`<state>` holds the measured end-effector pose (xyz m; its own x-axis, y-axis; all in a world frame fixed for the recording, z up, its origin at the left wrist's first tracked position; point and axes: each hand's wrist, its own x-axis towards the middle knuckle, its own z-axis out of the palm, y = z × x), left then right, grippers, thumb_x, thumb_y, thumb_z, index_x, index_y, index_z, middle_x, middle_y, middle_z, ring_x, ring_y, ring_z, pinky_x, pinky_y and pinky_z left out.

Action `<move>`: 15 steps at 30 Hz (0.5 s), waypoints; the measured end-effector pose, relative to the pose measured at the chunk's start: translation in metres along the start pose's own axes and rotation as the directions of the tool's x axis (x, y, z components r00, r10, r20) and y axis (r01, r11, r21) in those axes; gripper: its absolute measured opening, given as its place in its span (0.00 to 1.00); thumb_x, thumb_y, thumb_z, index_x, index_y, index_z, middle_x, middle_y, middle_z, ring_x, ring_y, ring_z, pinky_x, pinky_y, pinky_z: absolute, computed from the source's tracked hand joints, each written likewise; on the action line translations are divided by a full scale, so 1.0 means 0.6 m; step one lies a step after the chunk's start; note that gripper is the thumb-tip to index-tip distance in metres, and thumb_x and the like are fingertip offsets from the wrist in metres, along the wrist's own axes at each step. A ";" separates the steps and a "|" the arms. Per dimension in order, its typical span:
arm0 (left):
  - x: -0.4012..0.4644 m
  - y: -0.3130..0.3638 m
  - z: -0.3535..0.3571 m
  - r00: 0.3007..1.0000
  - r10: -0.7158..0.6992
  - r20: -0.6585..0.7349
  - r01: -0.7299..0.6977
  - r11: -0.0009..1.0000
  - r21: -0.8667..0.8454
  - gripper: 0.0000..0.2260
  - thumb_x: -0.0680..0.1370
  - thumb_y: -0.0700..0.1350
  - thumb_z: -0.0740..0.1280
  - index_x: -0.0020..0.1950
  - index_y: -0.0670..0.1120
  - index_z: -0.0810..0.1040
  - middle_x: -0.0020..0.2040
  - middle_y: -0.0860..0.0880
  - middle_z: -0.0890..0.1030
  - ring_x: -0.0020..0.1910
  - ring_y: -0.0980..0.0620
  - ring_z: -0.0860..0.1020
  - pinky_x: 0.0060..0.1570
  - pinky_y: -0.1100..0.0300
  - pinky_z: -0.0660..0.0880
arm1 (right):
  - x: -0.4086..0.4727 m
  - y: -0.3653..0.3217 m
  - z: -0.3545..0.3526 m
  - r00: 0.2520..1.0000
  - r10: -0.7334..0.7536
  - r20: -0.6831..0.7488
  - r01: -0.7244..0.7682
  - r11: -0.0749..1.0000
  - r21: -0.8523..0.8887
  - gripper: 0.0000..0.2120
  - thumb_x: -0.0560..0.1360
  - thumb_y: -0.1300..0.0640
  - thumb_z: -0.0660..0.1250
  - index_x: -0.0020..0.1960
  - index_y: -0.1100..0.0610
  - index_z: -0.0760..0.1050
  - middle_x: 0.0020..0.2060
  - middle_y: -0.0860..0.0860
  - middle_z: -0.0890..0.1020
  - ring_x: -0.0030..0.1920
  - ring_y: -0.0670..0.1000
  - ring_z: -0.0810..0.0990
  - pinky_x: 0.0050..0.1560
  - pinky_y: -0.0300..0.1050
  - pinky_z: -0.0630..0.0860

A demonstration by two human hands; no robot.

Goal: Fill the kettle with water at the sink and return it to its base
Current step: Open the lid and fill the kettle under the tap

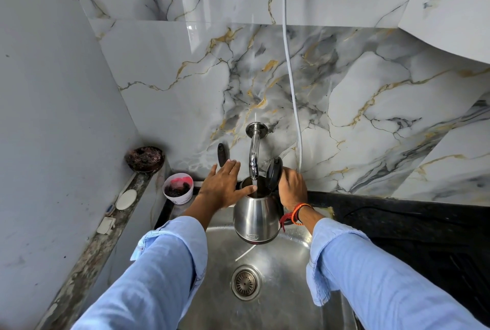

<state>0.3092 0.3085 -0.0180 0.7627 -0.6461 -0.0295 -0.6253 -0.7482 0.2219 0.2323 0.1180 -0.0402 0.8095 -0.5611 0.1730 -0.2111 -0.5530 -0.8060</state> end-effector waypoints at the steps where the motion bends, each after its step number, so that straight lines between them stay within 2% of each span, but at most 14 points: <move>1: 0.004 0.001 -0.001 1.000 -0.011 -0.001 0.011 0.999 -0.046 0.43 0.78 0.72 0.53 0.82 0.42 0.54 0.82 0.44 0.56 0.81 0.48 0.52 0.79 0.43 0.47 | 0.001 0.000 0.000 1.000 0.000 -0.001 0.000 1.000 0.002 0.19 0.76 0.45 0.50 0.39 0.55 0.73 0.37 0.56 0.78 0.41 0.56 0.74 0.42 0.50 0.70; 3: 0.017 0.007 -0.003 0.996 -0.083 0.011 0.083 0.966 -0.246 0.41 0.78 0.70 0.58 0.81 0.42 0.58 0.80 0.43 0.61 0.80 0.45 0.58 0.77 0.44 0.54 | 0.002 -0.002 0.000 1.000 0.003 -0.002 -0.003 1.000 0.005 0.20 0.76 0.45 0.50 0.40 0.56 0.74 0.39 0.57 0.79 0.42 0.57 0.75 0.43 0.51 0.72; 5: 0.033 0.014 -0.003 0.981 -0.190 0.049 0.188 0.841 -0.507 0.37 0.79 0.64 0.65 0.79 0.42 0.64 0.78 0.43 0.66 0.76 0.43 0.64 0.74 0.48 0.62 | 0.005 -0.003 0.000 1.000 0.013 -0.012 -0.013 1.000 0.018 0.22 0.76 0.44 0.50 0.42 0.57 0.76 0.41 0.58 0.80 0.42 0.58 0.75 0.44 0.52 0.73; 7: 0.046 0.024 -0.001 0.973 -0.224 0.064 0.211 0.732 -0.648 0.29 0.79 0.56 0.70 0.74 0.42 0.72 0.73 0.43 0.74 0.72 0.43 0.71 0.68 0.56 0.66 | 0.006 -0.002 0.001 1.000 0.022 -0.022 -0.021 0.999 0.035 0.23 0.77 0.43 0.50 0.43 0.58 0.77 0.41 0.59 0.81 0.43 0.58 0.76 0.45 0.54 0.75; 8: 0.051 0.028 0.002 0.975 -0.216 0.047 0.191 0.718 -0.669 0.23 0.79 0.53 0.71 0.70 0.42 0.77 0.68 0.44 0.78 0.68 0.44 0.75 0.64 0.58 0.68 | 0.007 0.000 0.001 0.999 0.022 -0.025 -0.021 0.999 0.041 0.23 0.77 0.44 0.50 0.43 0.59 0.77 0.41 0.59 0.81 0.43 0.58 0.76 0.45 0.55 0.75; 10: 0.056 0.035 0.006 0.975 -0.220 0.033 0.176 0.672 -0.719 0.15 0.79 0.49 0.72 0.60 0.41 0.82 0.58 0.44 0.83 0.60 0.45 0.80 0.61 0.56 0.73 | 0.006 0.001 0.002 0.999 0.019 -0.032 -0.017 0.999 0.047 0.23 0.77 0.44 0.51 0.42 0.58 0.77 0.38 0.58 0.81 0.41 0.58 0.77 0.43 0.56 0.76; 12: 0.062 0.041 0.009 0.962 -0.269 0.044 0.213 0.643 -0.735 0.14 0.78 0.48 0.73 0.58 0.39 0.82 0.55 0.43 0.83 0.57 0.44 0.81 0.59 0.52 0.76 | 0.004 0.000 0.005 0.999 0.017 -0.033 -0.016 0.999 0.040 0.23 0.77 0.44 0.51 0.40 0.58 0.77 0.36 0.58 0.81 0.39 0.58 0.77 0.41 0.56 0.77; 15: 0.074 0.059 0.018 0.931 -0.366 -0.004 0.275 0.705 -0.653 0.17 0.76 0.52 0.74 0.53 0.40 0.77 0.51 0.42 0.80 0.51 0.43 0.79 0.52 0.49 0.76 | 0.000 -0.001 0.005 0.999 0.020 -0.040 -0.020 1.000 0.015 0.22 0.75 0.43 0.51 0.40 0.57 0.76 0.36 0.58 0.80 0.38 0.59 0.77 0.41 0.56 0.77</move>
<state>0.3192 0.2520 -0.0222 0.9392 -0.3269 -0.1052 -0.1233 -0.6068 0.7852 0.2344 0.1204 -0.0414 0.7825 -0.5964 0.1789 -0.2186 -0.5322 -0.8179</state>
